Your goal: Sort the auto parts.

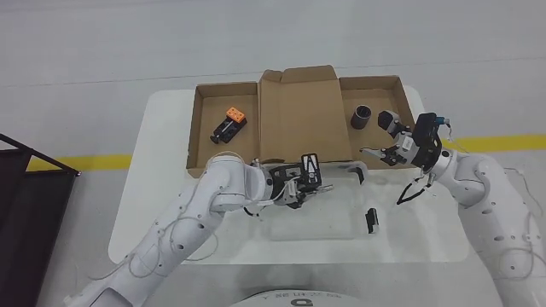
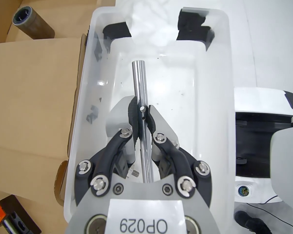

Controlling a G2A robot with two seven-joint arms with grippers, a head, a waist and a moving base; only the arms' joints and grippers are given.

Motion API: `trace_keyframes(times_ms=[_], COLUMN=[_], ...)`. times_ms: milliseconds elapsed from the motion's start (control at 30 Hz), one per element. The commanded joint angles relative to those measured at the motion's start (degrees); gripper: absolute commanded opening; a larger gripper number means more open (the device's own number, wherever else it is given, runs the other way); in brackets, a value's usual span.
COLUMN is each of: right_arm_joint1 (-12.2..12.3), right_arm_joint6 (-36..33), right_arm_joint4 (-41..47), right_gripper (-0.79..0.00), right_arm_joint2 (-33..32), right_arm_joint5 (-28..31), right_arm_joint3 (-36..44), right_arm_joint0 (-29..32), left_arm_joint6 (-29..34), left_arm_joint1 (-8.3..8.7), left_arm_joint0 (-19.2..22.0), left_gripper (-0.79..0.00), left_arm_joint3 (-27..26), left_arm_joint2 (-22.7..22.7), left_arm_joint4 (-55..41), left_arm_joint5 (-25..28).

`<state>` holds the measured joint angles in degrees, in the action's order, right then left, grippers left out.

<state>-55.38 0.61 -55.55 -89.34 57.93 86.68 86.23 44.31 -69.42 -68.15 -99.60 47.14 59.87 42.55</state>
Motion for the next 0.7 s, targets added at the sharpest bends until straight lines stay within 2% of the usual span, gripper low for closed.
trace_keyframes(times_ms=[0,500,667], right_arm_joint1=[0.0,0.0,0.0], right_arm_joint6=[0.0,0.0,0.0], right_arm_joint4=[0.0,0.0,0.0], right_gripper=[0.000,0.000,0.000], right_arm_joint2=[0.0,0.0,0.0], right_arm_joint5=[0.0,0.0,0.0], right_arm_joint3=[0.0,0.0,0.0], right_arm_joint0=[0.0,0.0,0.0], left_arm_joint6=[-0.2,-3.2,-4.3], left_arm_joint1=[0.31,2.69,3.77], left_arm_joint0=[-0.5,-2.4,-3.9], left_gripper=[-0.785,-0.785,-0.785], left_arm_joint3=[-0.6,-4.8,-7.1], left_arm_joint2=[0.7,9.8,15.7], left_arm_joint4=[-0.5,-8.1,-4.8], left_arm_joint5=[0.1,0.1,-4.0])
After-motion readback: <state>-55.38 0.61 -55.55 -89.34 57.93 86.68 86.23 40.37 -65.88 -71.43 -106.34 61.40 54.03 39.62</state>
